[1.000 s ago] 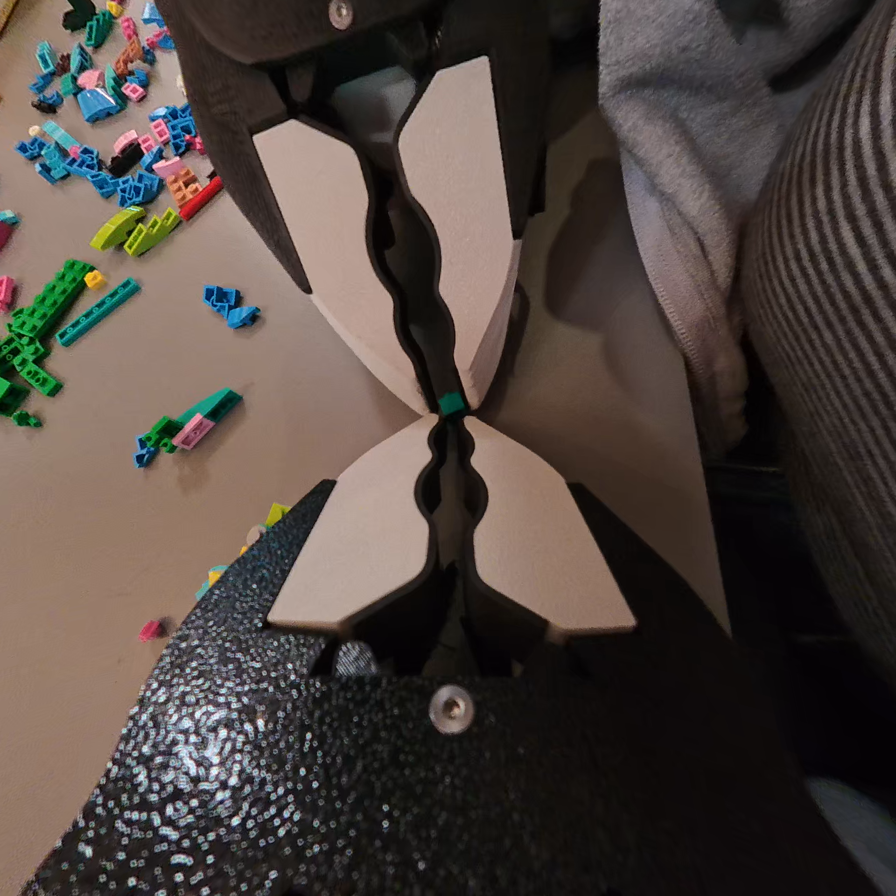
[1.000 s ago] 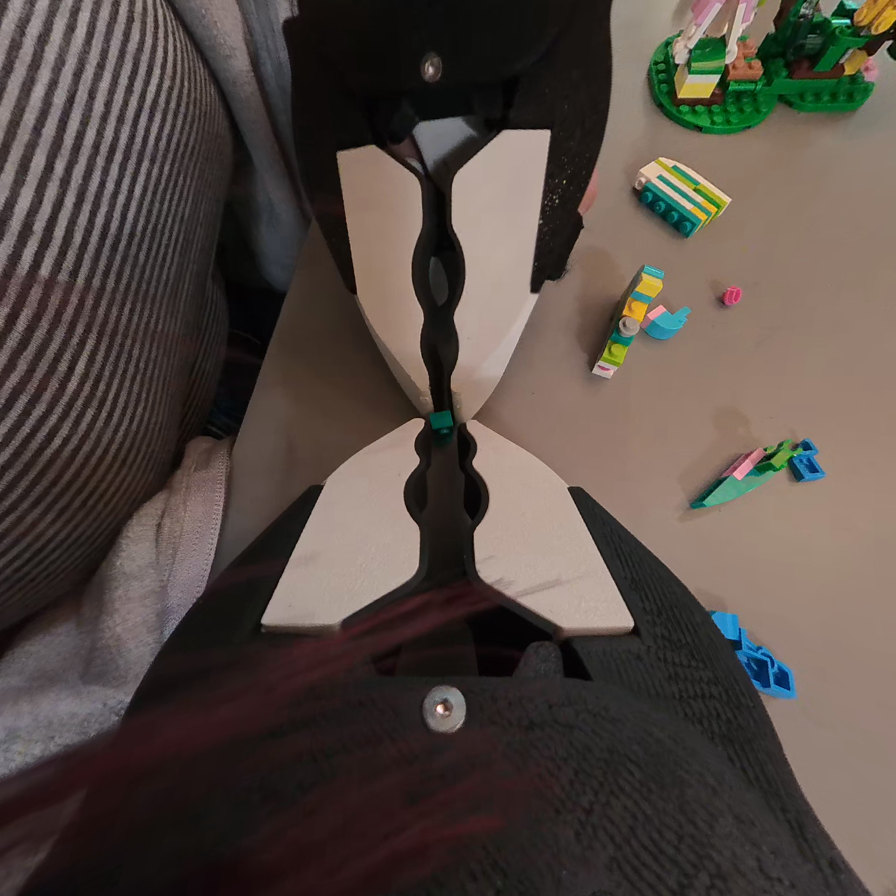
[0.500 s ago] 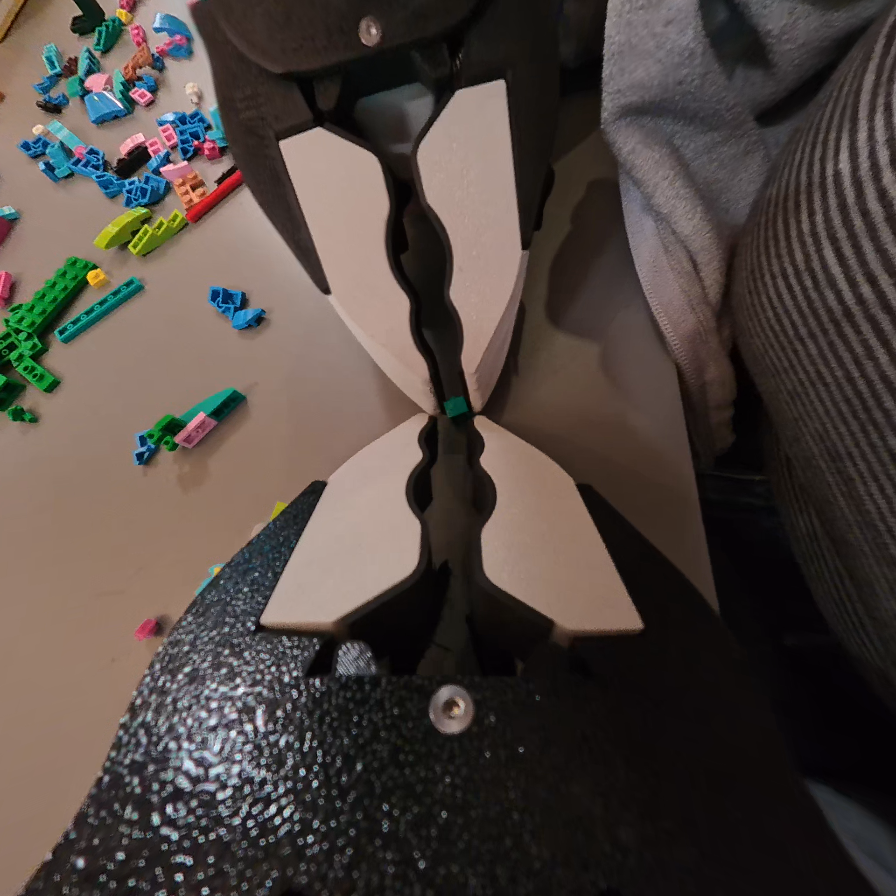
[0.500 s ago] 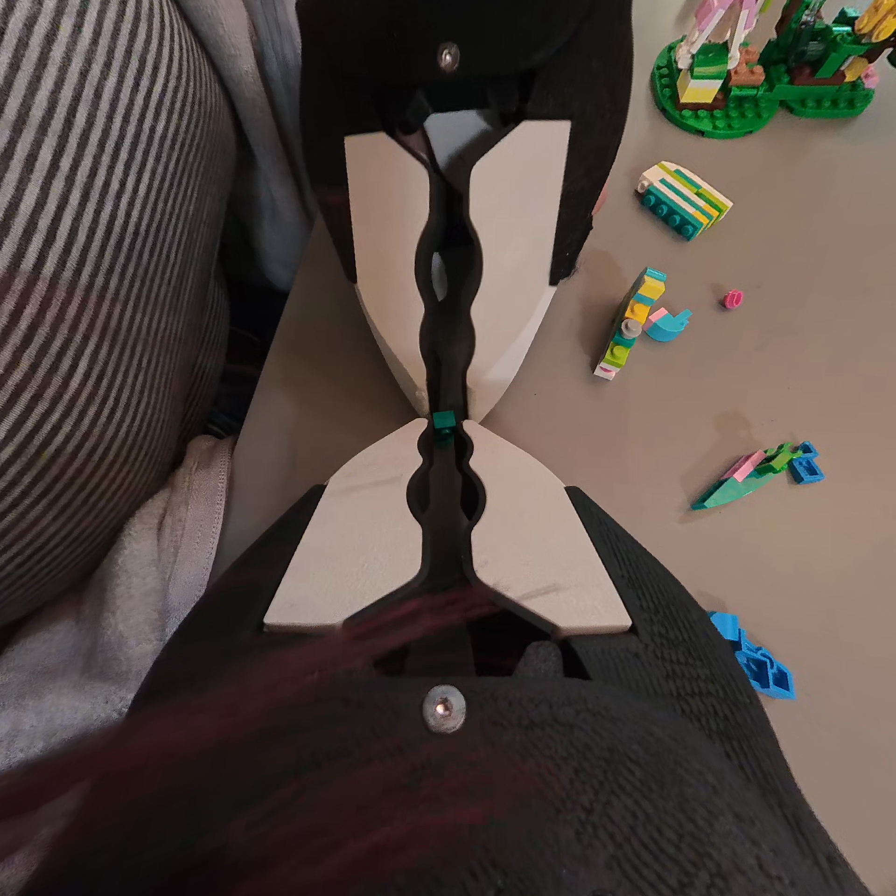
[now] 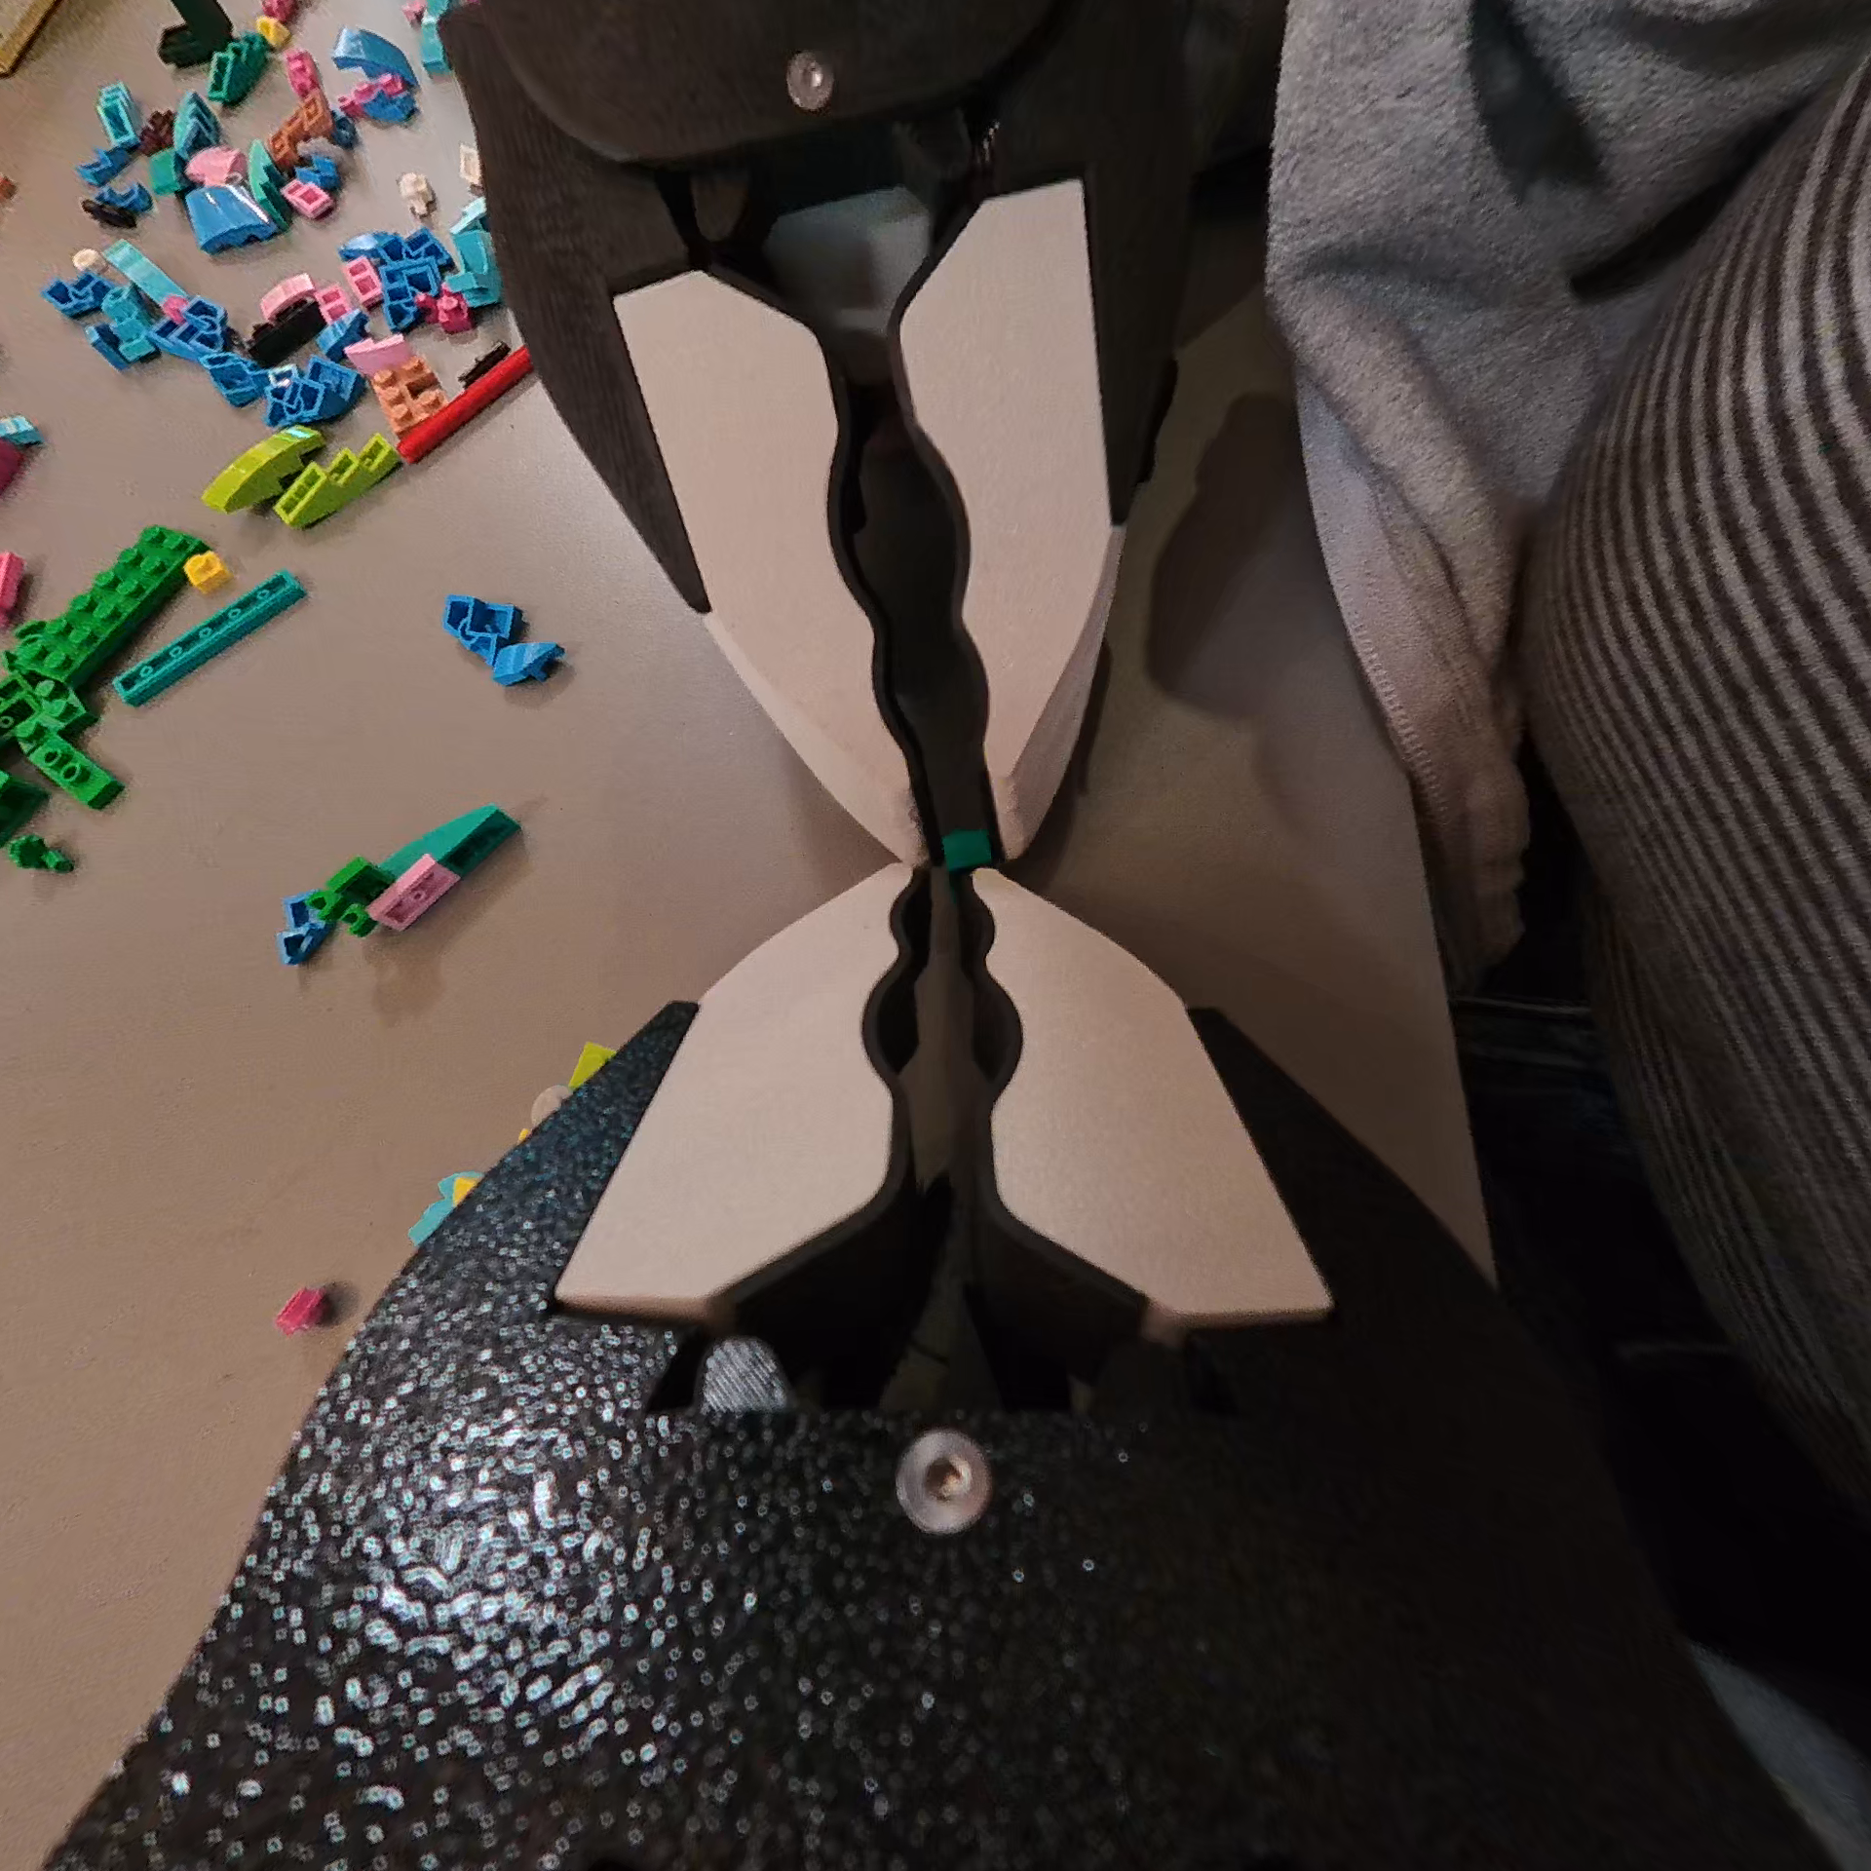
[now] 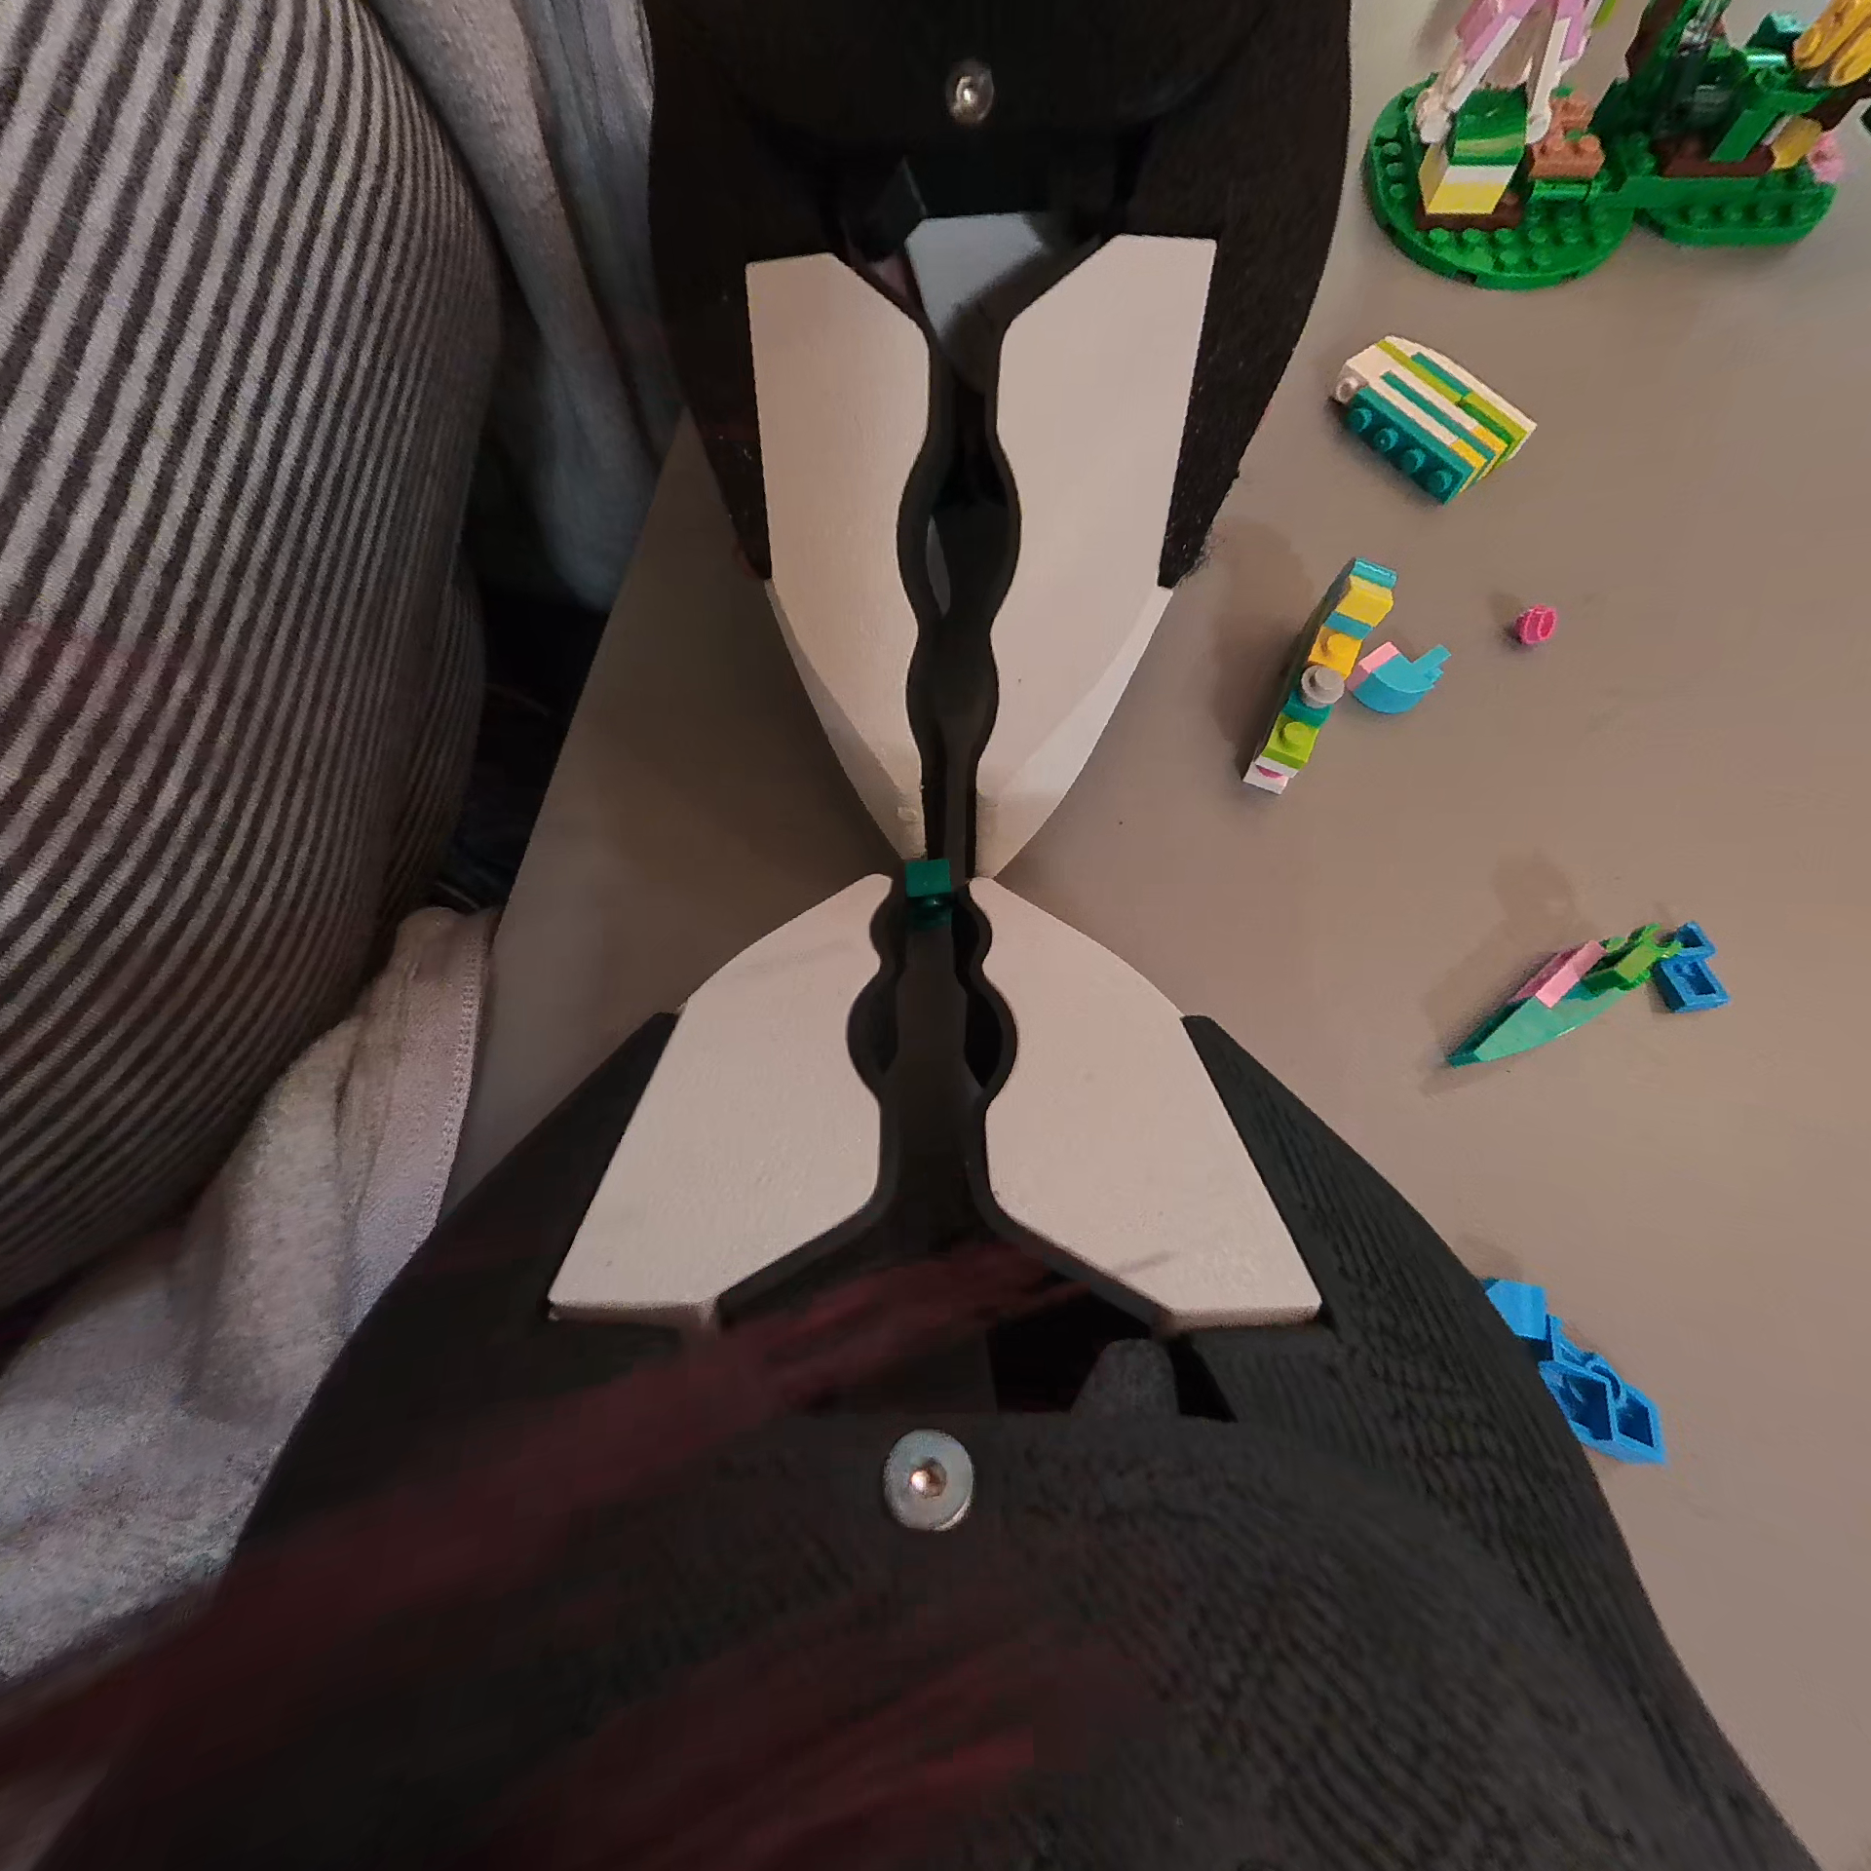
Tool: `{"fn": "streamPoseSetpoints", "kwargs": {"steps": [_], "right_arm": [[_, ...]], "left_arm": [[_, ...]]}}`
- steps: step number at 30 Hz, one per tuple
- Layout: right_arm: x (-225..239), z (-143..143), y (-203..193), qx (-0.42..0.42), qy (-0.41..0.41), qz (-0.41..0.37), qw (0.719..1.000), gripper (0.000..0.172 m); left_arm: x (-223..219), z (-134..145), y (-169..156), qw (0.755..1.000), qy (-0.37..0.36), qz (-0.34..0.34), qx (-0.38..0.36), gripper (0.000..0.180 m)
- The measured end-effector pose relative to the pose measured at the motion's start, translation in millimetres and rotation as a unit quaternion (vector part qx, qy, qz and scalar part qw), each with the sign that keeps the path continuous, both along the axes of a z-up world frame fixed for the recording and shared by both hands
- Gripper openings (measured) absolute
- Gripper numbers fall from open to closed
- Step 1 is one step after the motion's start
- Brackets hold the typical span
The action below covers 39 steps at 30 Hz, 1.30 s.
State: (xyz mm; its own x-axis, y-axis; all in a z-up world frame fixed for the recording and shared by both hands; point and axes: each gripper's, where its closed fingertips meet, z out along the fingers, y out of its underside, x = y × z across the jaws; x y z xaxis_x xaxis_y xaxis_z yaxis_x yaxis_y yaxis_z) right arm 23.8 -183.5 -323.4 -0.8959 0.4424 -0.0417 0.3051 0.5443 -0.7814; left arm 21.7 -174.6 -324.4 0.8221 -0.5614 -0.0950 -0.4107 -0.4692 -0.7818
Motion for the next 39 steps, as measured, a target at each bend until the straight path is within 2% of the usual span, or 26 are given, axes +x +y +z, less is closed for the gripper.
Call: {"fn": "streamPoseSetpoints", "kwargs": {"steps": [39], "right_arm": [[1.3, -0.4, -1.2, 0.007, 0.008, 0.003, 1.000, 0.006]], "left_arm": [[6.0, -4.1, -4.7, 1.000, -0.009, -0.015, -0.025, 0.008]]}}
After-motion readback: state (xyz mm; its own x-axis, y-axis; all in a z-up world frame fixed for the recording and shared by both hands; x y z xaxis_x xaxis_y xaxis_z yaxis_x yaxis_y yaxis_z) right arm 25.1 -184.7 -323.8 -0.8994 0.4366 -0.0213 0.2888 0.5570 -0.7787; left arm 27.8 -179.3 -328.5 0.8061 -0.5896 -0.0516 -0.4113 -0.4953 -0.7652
